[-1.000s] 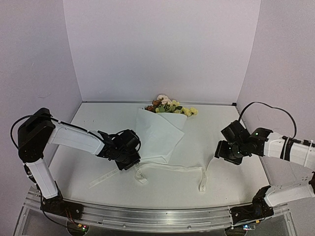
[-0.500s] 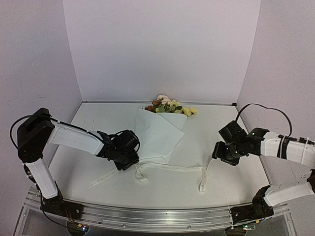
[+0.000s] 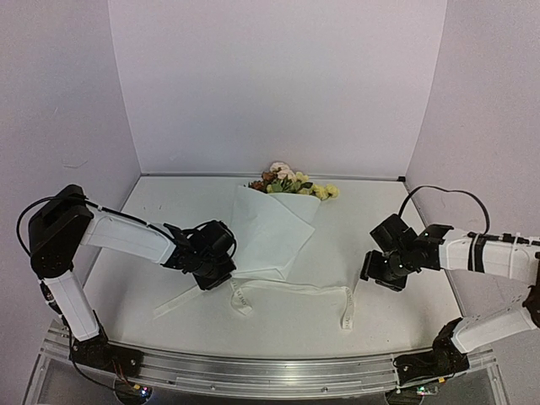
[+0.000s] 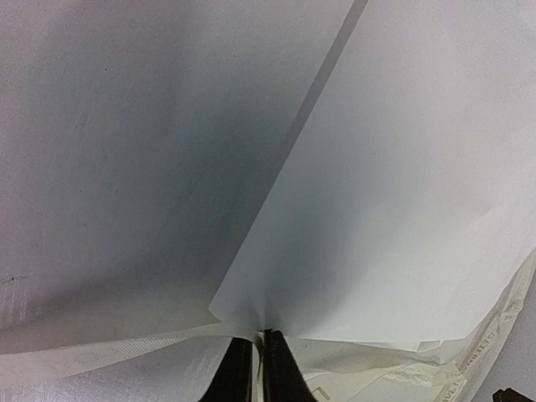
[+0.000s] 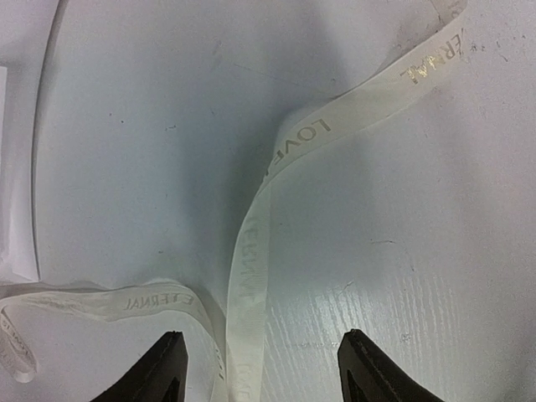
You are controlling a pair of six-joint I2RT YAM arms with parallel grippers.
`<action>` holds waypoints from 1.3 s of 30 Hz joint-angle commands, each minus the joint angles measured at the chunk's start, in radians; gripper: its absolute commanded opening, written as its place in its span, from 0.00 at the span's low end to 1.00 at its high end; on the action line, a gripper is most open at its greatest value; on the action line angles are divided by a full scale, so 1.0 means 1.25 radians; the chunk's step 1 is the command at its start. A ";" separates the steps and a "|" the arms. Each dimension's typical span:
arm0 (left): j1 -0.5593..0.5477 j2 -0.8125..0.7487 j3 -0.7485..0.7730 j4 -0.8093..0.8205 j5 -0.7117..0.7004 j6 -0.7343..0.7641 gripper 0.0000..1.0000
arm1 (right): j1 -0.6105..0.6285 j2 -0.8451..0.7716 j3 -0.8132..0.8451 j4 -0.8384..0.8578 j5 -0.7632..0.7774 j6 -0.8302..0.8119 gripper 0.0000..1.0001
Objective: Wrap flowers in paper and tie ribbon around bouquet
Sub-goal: Pick up the left side of the ribbon at the center of the board, then pick up the right side of the ribbon from the center of the board.
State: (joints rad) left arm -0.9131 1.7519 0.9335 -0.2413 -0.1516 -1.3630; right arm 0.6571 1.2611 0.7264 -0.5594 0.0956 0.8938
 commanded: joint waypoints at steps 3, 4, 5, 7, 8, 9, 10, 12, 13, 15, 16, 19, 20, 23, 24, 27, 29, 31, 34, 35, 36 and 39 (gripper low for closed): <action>0.004 -0.031 -0.037 0.006 -0.023 0.002 0.00 | 0.005 0.069 0.015 0.015 0.044 0.025 0.64; 0.004 -0.039 -0.046 0.006 -0.024 0.001 0.00 | 0.005 0.092 0.029 0.015 0.046 0.025 0.63; 0.004 -0.047 -0.055 0.005 -0.025 0.002 0.00 | 0.005 0.113 0.043 0.016 0.049 0.026 0.62; 0.003 -0.069 -0.074 0.006 -0.024 0.004 0.00 | 0.005 0.159 0.068 0.025 0.055 0.031 0.60; 0.003 -0.077 -0.081 0.011 -0.021 0.010 0.00 | 0.005 0.175 0.082 0.028 0.061 0.034 0.59; 0.002 -0.084 -0.085 0.014 -0.017 0.016 0.00 | 0.005 0.192 0.093 0.030 0.067 0.036 0.59; -0.001 -0.090 -0.086 0.014 -0.015 0.022 0.00 | 0.005 0.204 0.102 0.031 0.074 0.037 0.59; -0.009 -0.107 -0.084 0.002 -0.020 0.037 0.00 | 0.005 0.227 0.116 0.036 0.090 0.043 0.58; -0.012 -0.116 -0.083 -0.008 -0.026 0.041 0.00 | 0.004 0.235 0.120 0.039 0.097 0.046 0.58; -0.013 -0.142 -0.092 -0.027 -0.041 0.041 0.00 | 0.002 0.255 0.128 0.043 0.105 0.052 0.58; -0.013 -0.158 -0.100 -0.035 -0.050 0.040 0.00 | 0.000 0.265 0.132 0.044 0.106 0.055 0.57; -0.011 -0.209 -0.121 -0.063 -0.085 0.039 0.00 | -0.006 0.288 0.133 0.044 0.106 0.064 0.53; -0.010 -0.226 -0.128 -0.075 -0.097 0.040 0.00 | -0.008 0.292 0.130 0.044 0.108 0.066 0.52; -0.006 -0.267 -0.140 -0.105 -0.125 0.047 0.00 | -0.014 0.299 0.122 0.044 0.115 0.072 0.50; -0.004 -0.280 -0.144 -0.118 -0.140 0.050 0.00 | -0.018 0.306 0.121 0.045 0.115 0.073 0.50; 0.005 -0.325 -0.154 -0.162 -0.193 0.059 0.00 | -0.029 0.326 0.124 0.056 0.110 0.073 0.48; 0.021 -0.361 -0.162 -0.184 -0.229 0.074 0.00 | -0.034 0.336 0.123 0.068 0.108 0.073 0.43; 0.043 -0.393 -0.164 -0.209 -0.264 0.099 0.00 | -0.041 0.343 0.119 0.074 0.106 0.076 0.34; 0.081 -0.439 -0.158 -0.253 -0.318 0.137 0.00 | -0.055 0.331 0.102 0.081 0.111 0.083 0.13; 0.098 -0.452 -0.157 -0.258 -0.325 0.154 0.00 | -0.063 0.321 0.093 0.080 0.113 0.084 0.06; 0.112 -0.469 -0.157 -0.263 -0.333 0.168 0.00 | -0.073 0.300 0.084 0.078 0.117 0.085 0.02; 0.162 -0.514 -0.157 -0.280 -0.355 0.222 0.00 | -0.113 0.208 0.059 0.054 0.141 0.084 0.00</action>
State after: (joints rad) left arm -0.7763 1.1869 0.7288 -0.5224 -0.4928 -1.1969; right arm 0.5720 1.6591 0.8390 -0.4564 0.2035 0.9925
